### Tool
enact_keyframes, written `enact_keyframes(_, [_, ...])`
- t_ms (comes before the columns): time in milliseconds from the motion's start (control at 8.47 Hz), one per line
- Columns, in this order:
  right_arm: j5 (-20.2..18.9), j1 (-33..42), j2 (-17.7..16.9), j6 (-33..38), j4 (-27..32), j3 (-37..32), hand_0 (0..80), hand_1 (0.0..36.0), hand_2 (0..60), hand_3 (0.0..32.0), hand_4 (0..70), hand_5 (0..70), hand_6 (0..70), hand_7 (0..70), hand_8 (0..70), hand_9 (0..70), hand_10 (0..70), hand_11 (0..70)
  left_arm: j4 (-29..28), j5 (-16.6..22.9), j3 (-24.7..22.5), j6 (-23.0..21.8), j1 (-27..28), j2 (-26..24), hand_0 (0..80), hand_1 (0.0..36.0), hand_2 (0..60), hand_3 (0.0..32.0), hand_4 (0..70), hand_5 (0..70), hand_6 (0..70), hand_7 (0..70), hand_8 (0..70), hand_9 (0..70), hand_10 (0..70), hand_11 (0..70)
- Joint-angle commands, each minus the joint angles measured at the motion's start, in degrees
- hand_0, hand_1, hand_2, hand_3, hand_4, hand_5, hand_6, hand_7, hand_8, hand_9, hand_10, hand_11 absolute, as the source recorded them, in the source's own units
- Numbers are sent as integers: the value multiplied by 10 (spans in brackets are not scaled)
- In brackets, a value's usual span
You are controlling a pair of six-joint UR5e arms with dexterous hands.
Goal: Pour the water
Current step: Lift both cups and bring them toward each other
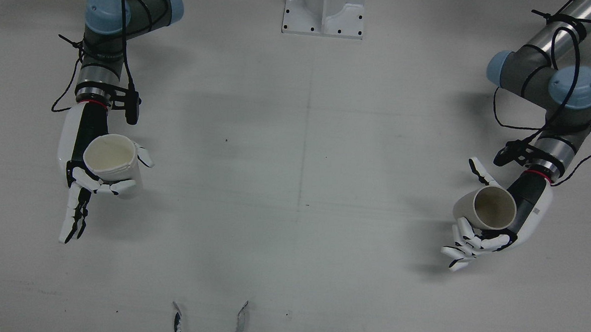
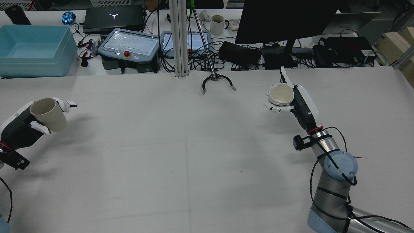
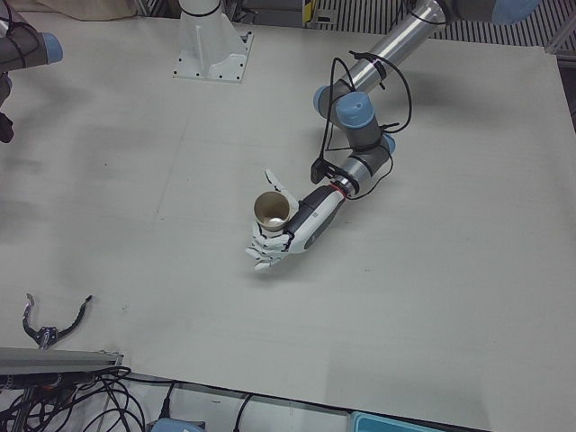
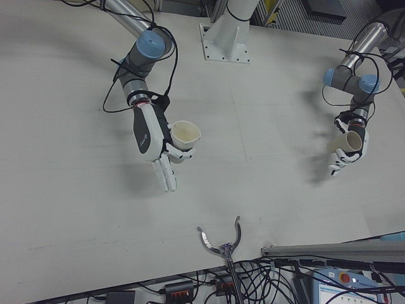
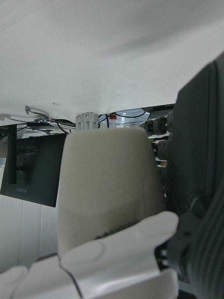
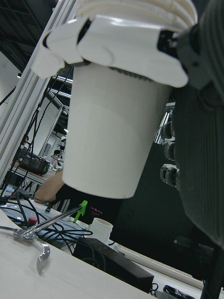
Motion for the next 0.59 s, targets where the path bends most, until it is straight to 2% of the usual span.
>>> enact_keyframes(0, [0,7,1,-73,-2,100,545,224,242,0,486,391,25,35,0,0,31,58,26,0,-31,46,42,-40,530,28,0,0,507,700,358,501,203,307,85,125])
enact_keyframes(118, [1,10,3,-108,-4,125,546,225,241,0,489,397,25,40,0,0,34,63,33,0,-37,57,63,-45,529,29,0,0,507,700,361,502,204,307,85,125])
enact_keyframes(354, [0,10,5,-126,-4,144,550,229,257,0,556,420,43,66,0,0,54,91,60,0,-36,85,111,-95,523,33,0,0,507,700,364,501,205,307,85,125])
enact_keyframes(472, [-1,10,4,-136,-5,156,555,230,252,0,558,442,50,75,0,0,59,99,66,0,-39,112,120,-107,526,35,0,0,511,700,367,500,203,304,85,125])
